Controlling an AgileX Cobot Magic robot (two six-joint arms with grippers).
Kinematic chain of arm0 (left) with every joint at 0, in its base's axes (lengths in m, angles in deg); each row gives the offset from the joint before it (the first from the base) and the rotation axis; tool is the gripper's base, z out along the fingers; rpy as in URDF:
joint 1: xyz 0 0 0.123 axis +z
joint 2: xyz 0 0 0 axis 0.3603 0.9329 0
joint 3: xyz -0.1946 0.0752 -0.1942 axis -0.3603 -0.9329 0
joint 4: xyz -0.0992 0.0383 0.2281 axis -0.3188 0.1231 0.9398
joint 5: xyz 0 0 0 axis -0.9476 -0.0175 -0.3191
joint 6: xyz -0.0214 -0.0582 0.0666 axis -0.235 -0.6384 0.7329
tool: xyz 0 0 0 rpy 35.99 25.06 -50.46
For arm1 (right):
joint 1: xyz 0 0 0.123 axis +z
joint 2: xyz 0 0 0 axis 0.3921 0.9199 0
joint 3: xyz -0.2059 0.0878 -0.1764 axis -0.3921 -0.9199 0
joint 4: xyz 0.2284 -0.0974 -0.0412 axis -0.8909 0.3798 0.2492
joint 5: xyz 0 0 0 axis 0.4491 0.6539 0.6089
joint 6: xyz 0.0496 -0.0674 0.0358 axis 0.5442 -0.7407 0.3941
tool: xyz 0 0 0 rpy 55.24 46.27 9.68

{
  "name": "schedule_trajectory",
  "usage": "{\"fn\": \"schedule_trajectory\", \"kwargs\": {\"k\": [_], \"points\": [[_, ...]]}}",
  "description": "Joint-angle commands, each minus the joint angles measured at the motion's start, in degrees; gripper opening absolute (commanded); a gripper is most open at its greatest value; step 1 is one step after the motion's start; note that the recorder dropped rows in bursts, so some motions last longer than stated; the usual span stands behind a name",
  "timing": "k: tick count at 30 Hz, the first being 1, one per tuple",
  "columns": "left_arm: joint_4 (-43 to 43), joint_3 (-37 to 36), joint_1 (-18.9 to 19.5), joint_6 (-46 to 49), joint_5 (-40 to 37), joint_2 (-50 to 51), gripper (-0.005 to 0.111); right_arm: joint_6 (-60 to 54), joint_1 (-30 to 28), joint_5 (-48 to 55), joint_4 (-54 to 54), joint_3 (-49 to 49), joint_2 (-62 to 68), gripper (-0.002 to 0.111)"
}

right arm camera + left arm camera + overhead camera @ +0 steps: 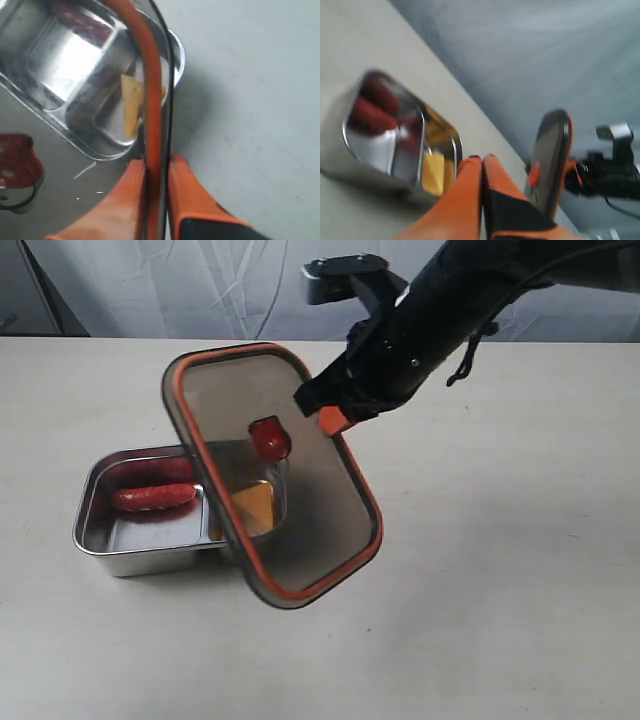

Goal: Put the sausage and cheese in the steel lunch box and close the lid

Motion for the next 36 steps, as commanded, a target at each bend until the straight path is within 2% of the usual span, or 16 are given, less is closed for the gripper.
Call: {"fn": "schedule_trajectory", "kwargs": {"k": [1, 3, 4, 8, 11, 15, 23, 25, 26, 28, 29, 36], "points": [[-29.52, 0.66, -0.01, 29.52, -8.45, 1.67, 0.004, -0.91, 5.19, -3.48, 1.47, -0.12, -0.59, -0.001], [-39.44, 0.66, -0.01, 39.22, -10.77, 2.64, 0.013, -0.91, 6.54, -3.99, 2.23, -0.12, -0.59, -0.001], [-40.83, 0.66, -0.01, 40.27, -11.66, 3.25, 0.018, -0.91, 6.97, -3.99, 2.23, -0.12, -0.59, -0.001], [-38.35, 0.66, -0.01, 40.27, -15.01, 5.91, 0.044, -0.91, 8.29, -3.39, 1.71, -0.12, -0.59, -0.001], [-36.95, 0.66, -0.01, 40.50, -15.48, 7.47, 0.053, -0.91, 9.69, -2.27, 1.45, -0.12, -0.59, -0.001], [-32.58, 0.66, -0.01, 40.50, -14.81, 7.76, 0.054, -0.81, 12.42, -2.19, 0.79, -0.12, -0.59, -0.001], [-30.10, 0.66, -0.01, 39.93, -13.09, 7.76, 0.054, 0.32, 18.37, -2.88, -0.97, -0.12, -0.59, -0.001], [-30.10, 0.66, -0.01, 39.80, -13.19, 8.57, 0.050, 0.32, 20.17, -3.48, -0.97, -0.12, -0.59, -0.001], [-30.06, 0.66, -0.01, 39.80, -13.32, 9.14, 0.043, 0.32, 20.98, -3.89, -0.97, -0.12, -0.59, -0.001], [-29.82, 0.66, -0.01, 40.26, -13.82, 10.24, 0.018, 0.32, 21.91, -4.14, -1.09, -0.12, -0.59, -0.001], [-29.82, 0.66, -0.01, 40.88, -13.82, 10.61, 0.002, 0.45, 21.90, -4.14, -1.09, -0.12, -0.59, -0.001], [-30.24, 2.37, -0.01, 44.86, -11.54, 10.59, 0.000, 1.28, 21.77, -4.31, -0.83, -0.12, -1.16, -0.001]]}}
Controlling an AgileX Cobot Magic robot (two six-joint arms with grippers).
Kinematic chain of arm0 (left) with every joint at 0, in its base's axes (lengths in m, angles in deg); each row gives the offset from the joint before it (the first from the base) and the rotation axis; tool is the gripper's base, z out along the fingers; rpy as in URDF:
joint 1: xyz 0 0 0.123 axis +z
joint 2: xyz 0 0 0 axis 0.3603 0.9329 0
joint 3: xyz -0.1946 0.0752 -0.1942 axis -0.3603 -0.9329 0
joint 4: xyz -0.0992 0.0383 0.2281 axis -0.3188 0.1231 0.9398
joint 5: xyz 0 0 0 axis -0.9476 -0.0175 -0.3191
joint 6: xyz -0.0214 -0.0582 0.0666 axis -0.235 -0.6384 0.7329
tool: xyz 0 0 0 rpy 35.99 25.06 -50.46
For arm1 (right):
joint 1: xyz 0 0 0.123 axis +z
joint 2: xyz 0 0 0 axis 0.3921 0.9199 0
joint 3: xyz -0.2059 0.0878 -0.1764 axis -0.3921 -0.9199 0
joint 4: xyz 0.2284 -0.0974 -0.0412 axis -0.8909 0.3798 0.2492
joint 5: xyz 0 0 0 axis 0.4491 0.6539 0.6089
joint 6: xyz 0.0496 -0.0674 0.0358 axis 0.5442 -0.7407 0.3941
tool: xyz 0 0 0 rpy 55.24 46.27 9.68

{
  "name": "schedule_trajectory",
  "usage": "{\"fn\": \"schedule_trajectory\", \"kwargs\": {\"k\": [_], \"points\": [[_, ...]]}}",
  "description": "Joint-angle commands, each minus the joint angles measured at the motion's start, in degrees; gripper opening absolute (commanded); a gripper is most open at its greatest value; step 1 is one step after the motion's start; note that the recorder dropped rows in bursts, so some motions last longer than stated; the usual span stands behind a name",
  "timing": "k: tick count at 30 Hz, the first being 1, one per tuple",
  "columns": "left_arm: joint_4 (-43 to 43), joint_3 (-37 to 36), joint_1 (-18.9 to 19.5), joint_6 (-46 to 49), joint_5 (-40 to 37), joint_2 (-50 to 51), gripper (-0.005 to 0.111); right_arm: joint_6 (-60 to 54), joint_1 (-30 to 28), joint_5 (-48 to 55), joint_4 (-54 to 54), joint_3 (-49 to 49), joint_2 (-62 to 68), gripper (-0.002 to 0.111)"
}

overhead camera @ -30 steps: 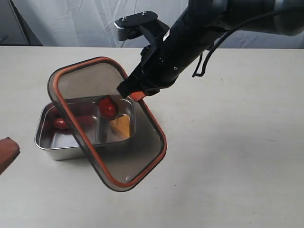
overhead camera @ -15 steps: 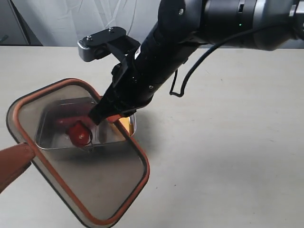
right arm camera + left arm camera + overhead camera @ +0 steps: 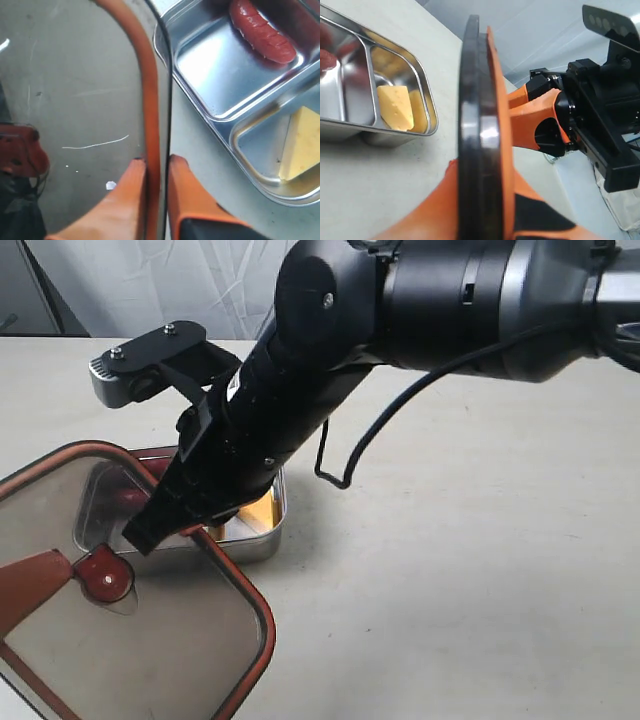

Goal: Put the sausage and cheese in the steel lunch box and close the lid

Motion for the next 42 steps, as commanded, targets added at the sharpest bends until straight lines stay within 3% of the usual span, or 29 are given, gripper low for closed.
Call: {"fn": "schedule_trajectory", "kwargs": {"k": [1, 4, 6, 10, 12, 18, 24, 31, 38, 42], "points": [[-0.88, 2.55, -0.01, 3.57, 1.84, 0.04, 0.000, 0.36, 0.21, -0.66, -0.77, -0.12, -1.39, -0.001], [0.05, 5.09, -0.01, 5.53, 3.55, 0.18, 0.000, 0.36, 0.21, -2.38, 0.15, -0.12, -2.67, 0.005], [1.75, 7.07, -0.01, 5.79, 4.13, 0.60, 0.000, 0.52, 0.21, -3.60, 1.55, -0.12, -3.98, 0.015], [8.56, 11.05, -0.01, 5.79, 4.66, 2.22, 0.000, 4.34, 0.21, -5.33, 7.50, -0.12, -7.06, 0.049], [12.56, 13.14, -0.01, 5.69, 5.20, 3.48, 0.000, 9.84, 0.21, -5.33, 13.56, -0.12, -8.86, 0.056], [26.62, 20.11, -0.01, 5.69, 6.88, 9.36, 0.000, 28.83, 0.21, -0.64, 32.91, -0.12, -13.43, 0.055], [42.55, 28.03, -0.01, 5.69, 8.07, 16.59, 0.000, 37.26, 0.21, 8.15, 44.29, -0.12, -16.68, 0.055], [61.63, 34.79, -0.01, 5.62, 7.95, 24.92, 0.000, 41.75, 0.21, 11.39, 50.76, -0.12, -20.32, 0.055], [64.58, 35.57, -0.44, 5.48, 7.88, 31.85, 0.000, 43.84, 0.21, 15.73, 57.40, -0.12, -24.29, 0.055], [71.64, 35.57, -4.50, 5.62, 11.74, 33.89, 0.000, 44.08, 0.21, 16.70, 59.37, -0.12, -25.90, 0.055]]}}
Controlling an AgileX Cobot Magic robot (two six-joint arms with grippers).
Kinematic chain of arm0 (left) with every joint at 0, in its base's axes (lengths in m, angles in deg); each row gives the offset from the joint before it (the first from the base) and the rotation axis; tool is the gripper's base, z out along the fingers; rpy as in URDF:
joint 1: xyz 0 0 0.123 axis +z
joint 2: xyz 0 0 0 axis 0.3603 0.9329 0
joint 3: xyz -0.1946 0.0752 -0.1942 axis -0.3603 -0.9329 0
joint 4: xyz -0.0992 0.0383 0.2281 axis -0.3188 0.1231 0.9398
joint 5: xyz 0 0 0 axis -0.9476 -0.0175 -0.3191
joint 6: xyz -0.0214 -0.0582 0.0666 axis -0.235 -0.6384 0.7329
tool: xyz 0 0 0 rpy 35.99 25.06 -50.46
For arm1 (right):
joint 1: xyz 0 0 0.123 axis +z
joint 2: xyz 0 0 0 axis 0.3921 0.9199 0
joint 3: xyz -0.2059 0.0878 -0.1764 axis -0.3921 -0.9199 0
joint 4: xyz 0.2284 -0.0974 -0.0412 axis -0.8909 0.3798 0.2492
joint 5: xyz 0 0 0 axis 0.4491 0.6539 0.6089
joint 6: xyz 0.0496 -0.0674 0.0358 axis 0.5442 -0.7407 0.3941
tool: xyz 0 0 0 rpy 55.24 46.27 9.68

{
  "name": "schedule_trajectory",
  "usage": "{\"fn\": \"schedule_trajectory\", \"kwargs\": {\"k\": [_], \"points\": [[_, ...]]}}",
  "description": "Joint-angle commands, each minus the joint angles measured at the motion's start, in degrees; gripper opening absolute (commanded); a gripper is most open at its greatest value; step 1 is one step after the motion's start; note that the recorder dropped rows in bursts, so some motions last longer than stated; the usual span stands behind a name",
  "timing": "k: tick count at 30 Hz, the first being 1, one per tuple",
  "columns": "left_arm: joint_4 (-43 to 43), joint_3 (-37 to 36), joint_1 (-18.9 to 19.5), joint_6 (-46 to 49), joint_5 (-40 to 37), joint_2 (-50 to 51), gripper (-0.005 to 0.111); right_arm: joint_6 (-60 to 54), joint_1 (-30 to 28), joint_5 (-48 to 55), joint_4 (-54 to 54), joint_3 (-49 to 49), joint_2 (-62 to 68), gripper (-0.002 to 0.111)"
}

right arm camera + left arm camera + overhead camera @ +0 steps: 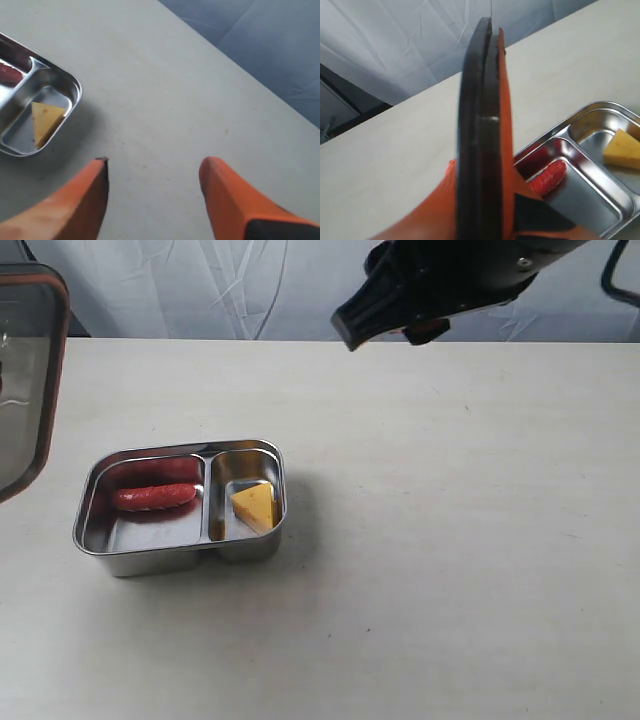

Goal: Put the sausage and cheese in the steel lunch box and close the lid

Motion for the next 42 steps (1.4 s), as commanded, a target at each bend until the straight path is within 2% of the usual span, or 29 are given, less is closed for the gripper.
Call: {"fn": "schedule_trajectory", "kwargs": {"k": [1, 5, 9, 17, 23, 25, 28, 30, 33, 35, 37, 40, 42], "points": [[10.37, 0.40, -5.21, 0.00, 6.95, 2.16, 0.000, 0.59, -0.15, 1.14, 2.91, -0.12, -2.13, 0.055], [25.32, 0.55, -10.58, 0.00, 16.63, 3.38, 0.000, 0.98, -0.15, 1.14, 3.11, -0.12, -2.69, 0.055], [36.75, 0.91, -13.86, 0.00, 18.38, 6.19, 0.000, 1.61, -0.15, 1.14, 2.76, -0.12, -2.69, 0.055], [39.71, 0.91, -16.76, -0.46, 18.91, 12.83, 0.000, 2.47, -0.15, 2.43, 2.85, -0.12, -2.69, 0.055], [40.68, 0.91, -21.48, -0.46, 16.72, 16.93, 0.000, 2.77, -0.15, 3.06, 2.85, -0.12, -2.69, 0.055], [43.02, 0.91, -23.25, -0.46, 16.68, 18.21, 0.000, 2.77, -0.15, 3.06, 2.85, -0.12, -2.69, 0.055], [53.03, 0.91, -24.33, -0.46, 15.61, 20.46, 0.000, 2.77, -0.15, 3.18, 2.85, -0.12, -2.69, 0.055], [62.66, 0.91, -24.33, -6.61, 13.41, 21.53, 0.000, 2.77, -0.15, 3.54, 2.85, -0.12, -2.69, 0.055], [77.61, 0.91, -24.33, -25.08, 6.32, 23.22, 0.000, 2.77, -0.15, 4.17, 2.85, -0.12, -2.69, 0.055], [84.42, 0.91, -25.39, -37.06, 1.16, 24.08, 0.000, 2.77, -0.15, 4.17, 2.85, -0.12, -2.69, 0.055], [88.14, 0.91, -28.35, -46.38, -2.11, 24.57, 0.000, 2.77, -0.15, 3.94, 3.17, -0.12, -2.69, 0.055], [88.31, 0.91, -35.07, -48.57, -6.22, 26.03, 0.000, 2.77, -0.15, 3.80, 4.14, -0.12, -2.69, 0.055], [89.65, 0.91, -40.13, -50.61, -12.43, 28.55, 0.000, 2.77, -0.15, 3.67, 4.49, -0.12, -2.69, 0.055]]}}
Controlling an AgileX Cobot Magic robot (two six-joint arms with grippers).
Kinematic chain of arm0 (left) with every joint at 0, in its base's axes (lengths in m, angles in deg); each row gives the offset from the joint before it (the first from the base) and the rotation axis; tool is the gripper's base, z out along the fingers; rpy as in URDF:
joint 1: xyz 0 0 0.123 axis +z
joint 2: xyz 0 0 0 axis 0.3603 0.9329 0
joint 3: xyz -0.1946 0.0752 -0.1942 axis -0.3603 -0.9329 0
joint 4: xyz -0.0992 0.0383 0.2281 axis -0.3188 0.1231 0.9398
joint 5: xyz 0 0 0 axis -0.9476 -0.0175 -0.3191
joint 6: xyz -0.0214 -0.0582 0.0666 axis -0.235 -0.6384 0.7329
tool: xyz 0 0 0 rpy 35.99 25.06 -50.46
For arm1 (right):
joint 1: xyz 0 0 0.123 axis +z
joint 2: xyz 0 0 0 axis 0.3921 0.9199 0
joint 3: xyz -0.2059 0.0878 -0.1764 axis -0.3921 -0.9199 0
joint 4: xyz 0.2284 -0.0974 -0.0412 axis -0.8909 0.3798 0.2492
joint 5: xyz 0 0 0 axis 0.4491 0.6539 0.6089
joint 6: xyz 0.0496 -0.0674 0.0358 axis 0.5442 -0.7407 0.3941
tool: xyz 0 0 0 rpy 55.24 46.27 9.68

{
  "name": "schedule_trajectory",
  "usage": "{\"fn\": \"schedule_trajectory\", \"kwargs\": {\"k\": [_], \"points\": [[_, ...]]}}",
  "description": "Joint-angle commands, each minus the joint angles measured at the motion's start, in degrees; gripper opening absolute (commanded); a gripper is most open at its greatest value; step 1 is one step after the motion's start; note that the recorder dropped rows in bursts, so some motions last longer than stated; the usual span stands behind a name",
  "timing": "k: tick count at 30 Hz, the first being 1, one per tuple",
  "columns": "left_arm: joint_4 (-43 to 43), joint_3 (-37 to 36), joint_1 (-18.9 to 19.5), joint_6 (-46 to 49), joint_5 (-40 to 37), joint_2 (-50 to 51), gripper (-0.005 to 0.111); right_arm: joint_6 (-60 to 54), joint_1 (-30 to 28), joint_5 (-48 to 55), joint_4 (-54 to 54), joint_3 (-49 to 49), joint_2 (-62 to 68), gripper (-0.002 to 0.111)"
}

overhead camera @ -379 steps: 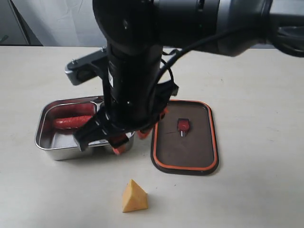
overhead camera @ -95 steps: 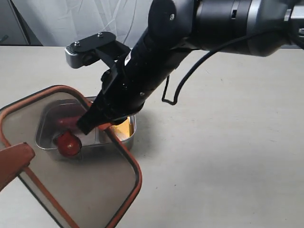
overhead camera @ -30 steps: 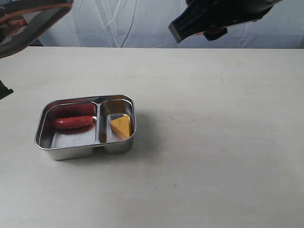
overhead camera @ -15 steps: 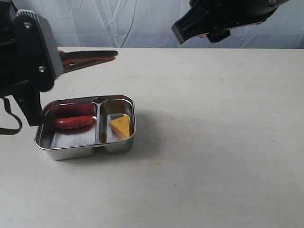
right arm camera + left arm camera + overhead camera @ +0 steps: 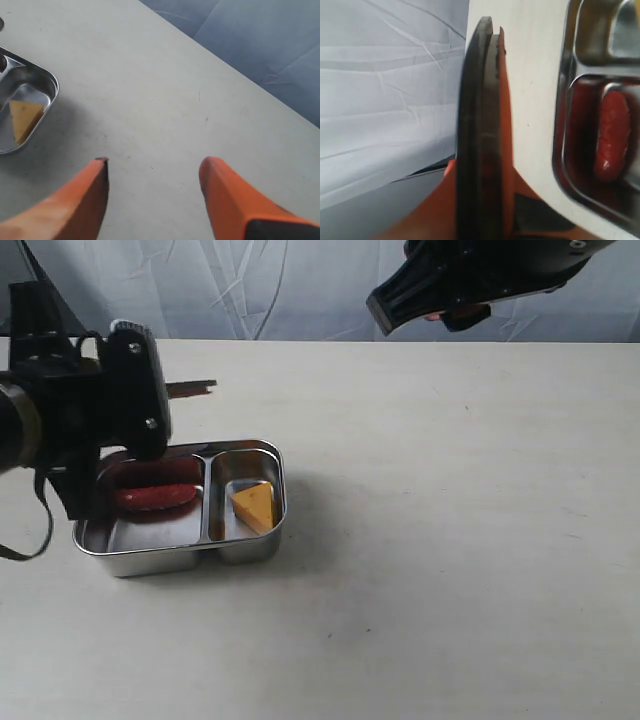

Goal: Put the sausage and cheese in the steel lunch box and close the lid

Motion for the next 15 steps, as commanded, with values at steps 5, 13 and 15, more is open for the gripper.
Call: {"fn": "schedule_trajectory", "kwargs": {"k": [5, 13, 15], "points": [[11.15, 0.36, -16.89, -24.57, -24.17, 12.46, 0.000, 0.23, -0.15, -0.24, 1.81, -0.12, -0.38, 0.055], [12.11, 0.36, -23.07, -40.55, -29.16, 20.53, 0.000, 0.23, -0.15, 1.10, 1.79, -0.12, -0.38, 0.055], [12.11, 0.36, -23.88, -42.72, -29.98, 21.59, 0.000, 0.23, -0.15, 1.10, 1.79, -0.12, -0.38, 0.055]]}}
